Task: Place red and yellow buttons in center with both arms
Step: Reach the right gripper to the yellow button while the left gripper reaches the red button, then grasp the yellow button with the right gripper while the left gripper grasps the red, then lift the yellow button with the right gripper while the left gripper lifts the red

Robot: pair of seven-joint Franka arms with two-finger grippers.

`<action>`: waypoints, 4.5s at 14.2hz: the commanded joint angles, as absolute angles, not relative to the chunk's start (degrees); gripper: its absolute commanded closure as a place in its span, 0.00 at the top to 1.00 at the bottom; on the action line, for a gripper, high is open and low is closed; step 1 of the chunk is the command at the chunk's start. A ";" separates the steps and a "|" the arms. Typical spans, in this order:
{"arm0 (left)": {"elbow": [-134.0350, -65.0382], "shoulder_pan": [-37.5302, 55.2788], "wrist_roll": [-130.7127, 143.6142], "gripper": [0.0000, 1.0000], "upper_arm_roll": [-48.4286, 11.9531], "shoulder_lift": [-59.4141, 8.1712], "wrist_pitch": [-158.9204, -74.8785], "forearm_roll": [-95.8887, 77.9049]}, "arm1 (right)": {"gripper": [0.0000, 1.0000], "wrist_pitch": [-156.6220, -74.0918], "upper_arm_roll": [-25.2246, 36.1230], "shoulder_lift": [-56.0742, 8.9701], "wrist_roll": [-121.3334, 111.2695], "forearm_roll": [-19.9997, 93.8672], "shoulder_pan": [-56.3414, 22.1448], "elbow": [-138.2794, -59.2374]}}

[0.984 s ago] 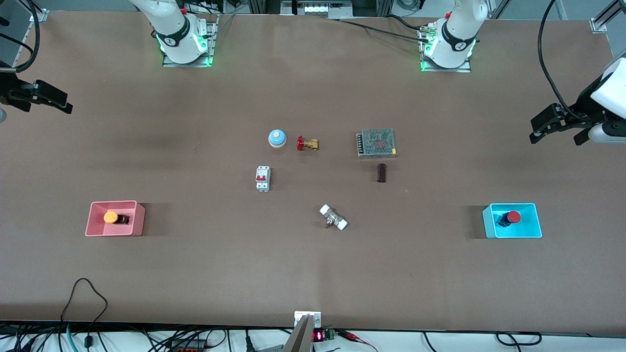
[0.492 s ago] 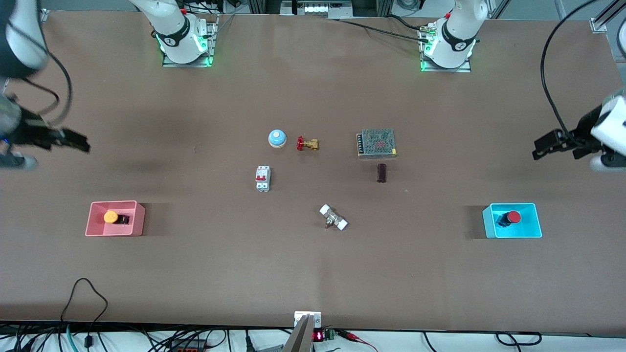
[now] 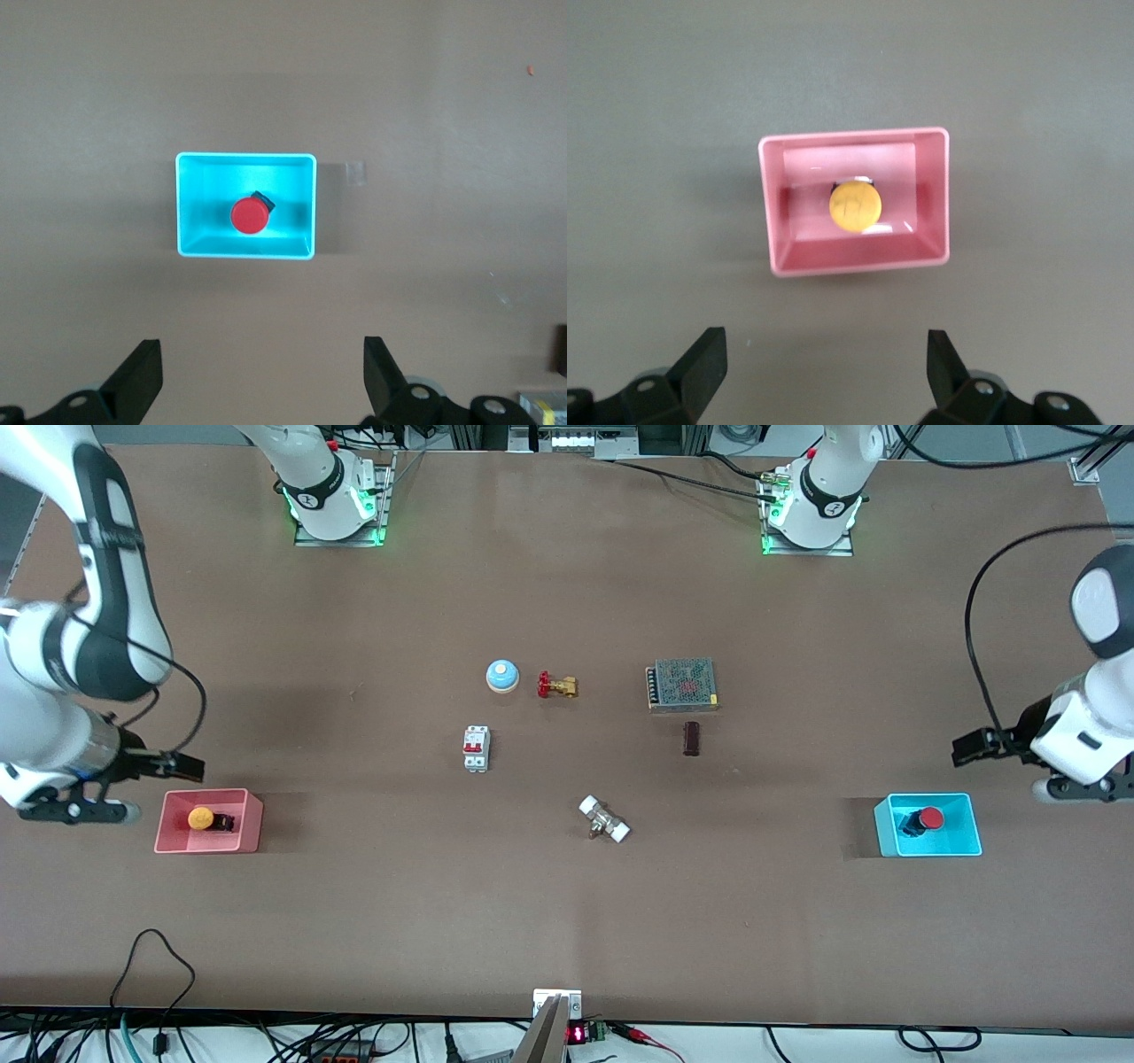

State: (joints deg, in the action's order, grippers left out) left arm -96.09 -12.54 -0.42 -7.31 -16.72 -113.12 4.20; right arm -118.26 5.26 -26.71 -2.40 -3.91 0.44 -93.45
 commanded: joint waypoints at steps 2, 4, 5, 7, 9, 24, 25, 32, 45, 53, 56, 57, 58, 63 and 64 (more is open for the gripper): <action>-95.27 -14.41 -1.05 1.00 -7.47 -22.22 -118.90 5.36 | 1.00 -124.17 5.19 -33.21 -6.22 -4.57 1.84 -90.79; -95.27 -14.85 -1.05 1.00 -7.47 -25.30 -122.41 5.45 | 1.00 -126.81 5.19 -35.76 -7.73 -3.96 2.90 -90.70; -95.27 -14.94 -1.14 1.00 -7.47 -26.70 -123.91 5.45 | 1.00 -128.22 5.19 -36.73 -7.73 -3.96 2.90 -90.70; -95.27 -15.03 -1.93 1.00 -7.47 -28.82 -125.94 5.45 | 1.00 -130.68 5.19 -38.23 -7.73 -3.96 2.99 -90.70; -95.27 -15.20 -2.46 1.00 -7.30 -30.93 -127.43 5.45 | 1.00 -131.22 5.19 -39.02 -7.65 -3.87 2.90 -90.44; -95.45 -15.03 -2.90 0.64 -6.68 -36.47 -132.54 8.09 | 0.85 -131.40 4.83 -41.66 -10.72 -2.64 3.08 -88.68; -95.45 -15.03 -2.64 0.57 -6.68 -36.30 -132.45 8.09 | 0.76 -131.31 4.83 -41.66 -10.72 -2.64 3.08 -88.68; -95.80 -14.68 -1.58 0.31 -7.29 -33.06 -128.33 8.09 | 0.35 -130.61 4.83 -41.40 -11.86 -2.64 2.99 -87.98; -96.76 -8.17 12.11 0.26 -12.56 -24.17 -117.07 8.09 | 0.27 -106.96 2.64 -32.87 -9.16 2.02 -5.69 -78.05; -103.26 -7.82 21.87 0.27 -19.51 -24.70 -125.14 7.38 | 0.28 -115.30 2.64 -41.30 7.72 1.67 -19.24 -78.40; -105.47 -5.63 25.65 0.27 -19.78 -26.18 -130.15 7.38 | 0.28 -118.12 2.72 -43.76 12.12 1.41 -21.88 -78.92; -105.38 -4.84 26.80 0.27 -19.78 -26.89 -130.86 7.38 | 0.28 -119.00 2.72 -44.03 13.26 1.41 -21.97 -79.36; -105.38 -4.05 27.42 0.27 -19.78 -27.68 -131.57 7.38 | 0.28 -119.53 2.64 -44.12 14.66 1.41 -22.23 -79.71; -105.56 -1.76 29.00 0.27 -19.60 -30.14 -132.54 7.91 | 0.28 -119.62 2.72 -44.56 20.21 1.23 -23.12 -80.86; -105.56 -1.67 29.00 0.28 -19.60 -30.58 -132.63 8.00 | 0.28 -119.62 2.72 -44.56 20.21 1.23 -23.12 -81.03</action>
State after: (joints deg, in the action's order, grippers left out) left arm -105.50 -2.11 27.76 -19.63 -30.14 -132.03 6.79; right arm -118.91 2.26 -45.06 18.54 1.60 -22.52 -79.89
